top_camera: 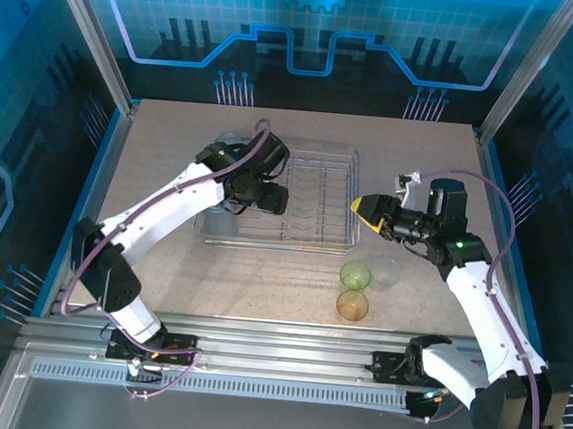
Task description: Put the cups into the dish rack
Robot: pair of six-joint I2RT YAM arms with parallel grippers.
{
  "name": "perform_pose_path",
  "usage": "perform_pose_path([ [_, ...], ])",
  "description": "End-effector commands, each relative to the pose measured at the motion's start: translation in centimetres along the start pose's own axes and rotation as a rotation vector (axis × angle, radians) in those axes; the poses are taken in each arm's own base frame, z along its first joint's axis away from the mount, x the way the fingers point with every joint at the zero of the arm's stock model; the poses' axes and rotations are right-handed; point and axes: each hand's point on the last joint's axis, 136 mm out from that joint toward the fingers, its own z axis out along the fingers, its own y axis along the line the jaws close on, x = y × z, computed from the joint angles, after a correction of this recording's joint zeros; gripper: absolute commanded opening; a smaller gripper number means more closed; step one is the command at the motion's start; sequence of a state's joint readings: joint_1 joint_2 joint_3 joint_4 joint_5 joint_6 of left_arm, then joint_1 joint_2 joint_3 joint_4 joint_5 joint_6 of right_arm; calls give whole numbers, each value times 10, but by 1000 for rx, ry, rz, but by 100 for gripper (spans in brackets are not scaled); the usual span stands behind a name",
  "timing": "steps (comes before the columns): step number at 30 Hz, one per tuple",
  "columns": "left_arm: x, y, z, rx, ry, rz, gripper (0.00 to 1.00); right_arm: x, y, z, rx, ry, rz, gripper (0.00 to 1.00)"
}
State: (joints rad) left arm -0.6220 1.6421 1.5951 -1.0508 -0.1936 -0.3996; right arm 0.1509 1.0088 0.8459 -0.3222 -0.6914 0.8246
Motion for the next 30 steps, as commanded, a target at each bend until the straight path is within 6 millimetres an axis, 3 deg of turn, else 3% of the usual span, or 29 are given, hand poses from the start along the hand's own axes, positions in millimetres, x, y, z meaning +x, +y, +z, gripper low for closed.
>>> perform_pose_path([
  [1, 10, 10, 8, -73, 79, 53, 18, 2, 2, -9, 4, 5, -13, 57],
  [7, 21, 21, 30, -162, 169, 70, 20, 3, -1, -9, 12, 12, -14, 57],
  [20, 39, 25, 72, -206, 307, 103, 35, 3, -9, -10, 44, 19, 0, 57],
  [30, 43, 35, 89, -217, 339, 97, 49, 2, -12, -10, 52, 16, 7, 57],
])
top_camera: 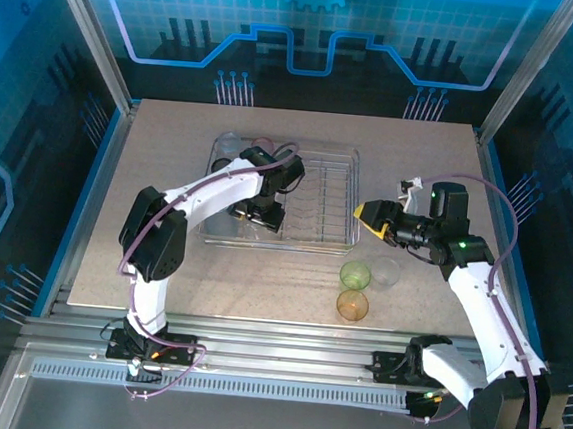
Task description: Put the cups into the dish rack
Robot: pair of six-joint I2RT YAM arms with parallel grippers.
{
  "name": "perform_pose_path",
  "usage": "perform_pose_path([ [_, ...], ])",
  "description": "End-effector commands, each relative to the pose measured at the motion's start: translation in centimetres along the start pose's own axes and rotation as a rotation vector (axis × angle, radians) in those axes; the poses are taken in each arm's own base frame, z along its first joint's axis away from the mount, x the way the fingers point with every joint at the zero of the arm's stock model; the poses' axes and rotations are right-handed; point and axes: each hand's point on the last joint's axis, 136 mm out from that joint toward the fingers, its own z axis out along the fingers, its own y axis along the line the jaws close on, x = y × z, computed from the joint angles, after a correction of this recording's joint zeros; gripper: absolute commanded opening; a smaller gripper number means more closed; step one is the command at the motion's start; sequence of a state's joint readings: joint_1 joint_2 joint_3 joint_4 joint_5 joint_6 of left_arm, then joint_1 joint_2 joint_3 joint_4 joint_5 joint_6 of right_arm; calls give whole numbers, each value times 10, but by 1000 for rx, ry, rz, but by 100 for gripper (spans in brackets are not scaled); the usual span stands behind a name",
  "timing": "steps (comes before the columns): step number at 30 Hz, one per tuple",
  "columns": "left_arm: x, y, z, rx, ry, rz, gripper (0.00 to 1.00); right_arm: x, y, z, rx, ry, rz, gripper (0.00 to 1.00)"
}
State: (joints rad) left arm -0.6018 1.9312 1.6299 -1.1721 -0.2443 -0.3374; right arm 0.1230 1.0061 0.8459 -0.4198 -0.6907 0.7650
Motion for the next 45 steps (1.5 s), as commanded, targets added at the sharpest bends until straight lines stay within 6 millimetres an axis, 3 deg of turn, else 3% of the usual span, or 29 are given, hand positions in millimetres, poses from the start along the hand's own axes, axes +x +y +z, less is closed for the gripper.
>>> perform_pose_path([
  [1, 4, 5, 6, 0, 25, 6, 51, -6, 4, -5, -1, -11, -13, 57],
  [15, 2, 0, 15, 42, 11, 19, 79, -6, -5, -3, 38, -12, 25, 57],
  [17, 1, 0, 14, 42, 7, 20, 83, -11, 2, -7, 32, -26, 10, 57],
  [21, -1, 4, 8, 30, -13, 10, 99, -10, -3, -8, 69, -24, 19, 57],
  [35, -6, 3, -28, 101, -115, -22, 99, 0, -13, -20, 165, -17, -24, 56],
  [45, -4, 5, -51, 110, -175, -27, 98, 0, -34, -34, 303, -61, -57, 56],
])
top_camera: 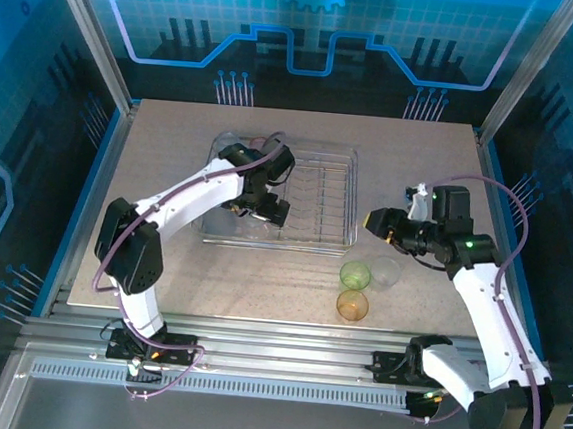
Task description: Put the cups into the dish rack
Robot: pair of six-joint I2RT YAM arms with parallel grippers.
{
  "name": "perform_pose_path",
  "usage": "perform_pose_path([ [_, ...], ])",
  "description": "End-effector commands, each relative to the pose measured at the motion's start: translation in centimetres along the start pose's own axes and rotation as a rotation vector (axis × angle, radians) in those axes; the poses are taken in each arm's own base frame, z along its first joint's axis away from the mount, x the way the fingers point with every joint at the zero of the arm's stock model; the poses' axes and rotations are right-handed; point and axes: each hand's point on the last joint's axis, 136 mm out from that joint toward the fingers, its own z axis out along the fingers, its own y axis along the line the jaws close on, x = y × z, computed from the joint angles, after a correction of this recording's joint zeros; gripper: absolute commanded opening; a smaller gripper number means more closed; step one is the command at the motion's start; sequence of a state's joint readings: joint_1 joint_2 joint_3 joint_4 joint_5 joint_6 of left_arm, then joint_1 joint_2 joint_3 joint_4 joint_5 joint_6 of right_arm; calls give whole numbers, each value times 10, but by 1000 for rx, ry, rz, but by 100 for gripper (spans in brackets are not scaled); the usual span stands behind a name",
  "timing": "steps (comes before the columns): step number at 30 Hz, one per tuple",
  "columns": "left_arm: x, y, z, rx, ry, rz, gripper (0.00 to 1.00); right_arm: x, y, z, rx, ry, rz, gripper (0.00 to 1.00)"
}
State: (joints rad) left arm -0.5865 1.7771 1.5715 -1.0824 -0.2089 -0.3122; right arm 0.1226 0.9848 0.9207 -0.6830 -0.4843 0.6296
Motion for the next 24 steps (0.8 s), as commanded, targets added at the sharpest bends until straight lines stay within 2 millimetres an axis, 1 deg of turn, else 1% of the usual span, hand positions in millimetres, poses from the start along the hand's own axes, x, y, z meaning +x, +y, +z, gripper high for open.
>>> perform_pose_path([
  [1, 2, -1, -18, 14, -37, -11, 98, -7, -9, -15, 74, -53, -25, 56],
  [3, -1, -9, -28, 43, -71, 0, 96, -7, -14, -18, 97, -64, -18, 56],
  [5, -4, -23, -41, 88, -113, 21, 95, -8, -20, -21, 110, -78, -5, 56],
  [9, -8, -57, -66, 161, -176, 73, 93, -11, -31, -30, 125, -114, 24, 56],
  [12, -8, -81, -77, 210, -188, 102, 90, -14, -42, -40, 151, -151, 46, 57],
  [16, -5, -114, -88, 273, -205, 137, 86, -17, -58, -56, 189, -215, 89, 58],
  [19, -3, -137, -92, 337, -208, 132, 85, -20, -66, -68, 204, -277, 106, 60],
  [21, -2, -154, -91, 393, -196, 135, 83, -16, -76, -68, 209, -287, 125, 60],
  [24, 0, -173, -88, 420, -183, 149, 80, -14, -83, -70, 198, -298, 150, 61],
])
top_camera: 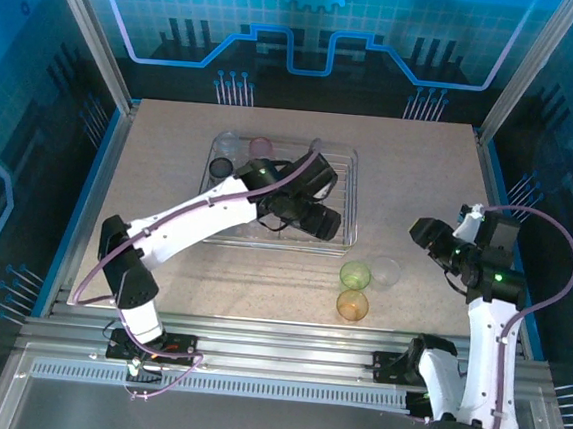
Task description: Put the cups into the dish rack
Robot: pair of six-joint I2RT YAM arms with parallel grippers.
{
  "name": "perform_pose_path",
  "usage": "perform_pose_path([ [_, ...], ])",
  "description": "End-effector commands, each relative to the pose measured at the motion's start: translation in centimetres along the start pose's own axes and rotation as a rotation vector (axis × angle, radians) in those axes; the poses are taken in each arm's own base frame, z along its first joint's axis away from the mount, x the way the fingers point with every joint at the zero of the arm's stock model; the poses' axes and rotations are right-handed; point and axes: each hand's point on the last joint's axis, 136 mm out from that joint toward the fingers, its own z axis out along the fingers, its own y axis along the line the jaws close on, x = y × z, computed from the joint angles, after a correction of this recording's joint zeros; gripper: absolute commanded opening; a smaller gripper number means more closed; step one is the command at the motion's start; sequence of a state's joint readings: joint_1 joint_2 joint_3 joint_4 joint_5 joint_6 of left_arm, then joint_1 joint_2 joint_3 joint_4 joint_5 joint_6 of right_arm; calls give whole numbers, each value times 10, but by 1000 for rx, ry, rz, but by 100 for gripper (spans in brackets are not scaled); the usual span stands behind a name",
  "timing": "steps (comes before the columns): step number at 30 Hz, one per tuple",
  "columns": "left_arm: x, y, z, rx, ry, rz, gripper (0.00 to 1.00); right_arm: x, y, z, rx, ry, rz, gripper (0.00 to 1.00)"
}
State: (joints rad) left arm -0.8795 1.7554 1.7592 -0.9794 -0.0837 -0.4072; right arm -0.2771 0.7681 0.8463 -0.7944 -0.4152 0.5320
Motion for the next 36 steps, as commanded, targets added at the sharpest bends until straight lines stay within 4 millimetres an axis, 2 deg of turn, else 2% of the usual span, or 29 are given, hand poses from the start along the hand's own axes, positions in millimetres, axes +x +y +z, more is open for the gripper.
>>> perform_pose_path([
  [1, -6, -28, 11, 75, 8, -18, 79, 9, -9, 1, -11, 29, 24, 61],
  [6, -1, -42, 29, 76, 11, -34, 71, 11, -16, 2, -20, 31, 56, 62],
  [13, 31, -49, 58, 52, 22, -144, 58, 14, -9, 4, -74, 56, 37, 62],
  [21, 49, -47, 75, -30, -7, -242, 56, 16, -6, 7, -102, 73, 46, 62],
  [29, 55, -46, 97, -56, 24, -284, 52, 16, -4, 7, -111, 76, 47, 62],
  [36, 58, -46, 108, -73, 45, -273, 49, 18, -4, 7, -115, 80, 51, 62],
])
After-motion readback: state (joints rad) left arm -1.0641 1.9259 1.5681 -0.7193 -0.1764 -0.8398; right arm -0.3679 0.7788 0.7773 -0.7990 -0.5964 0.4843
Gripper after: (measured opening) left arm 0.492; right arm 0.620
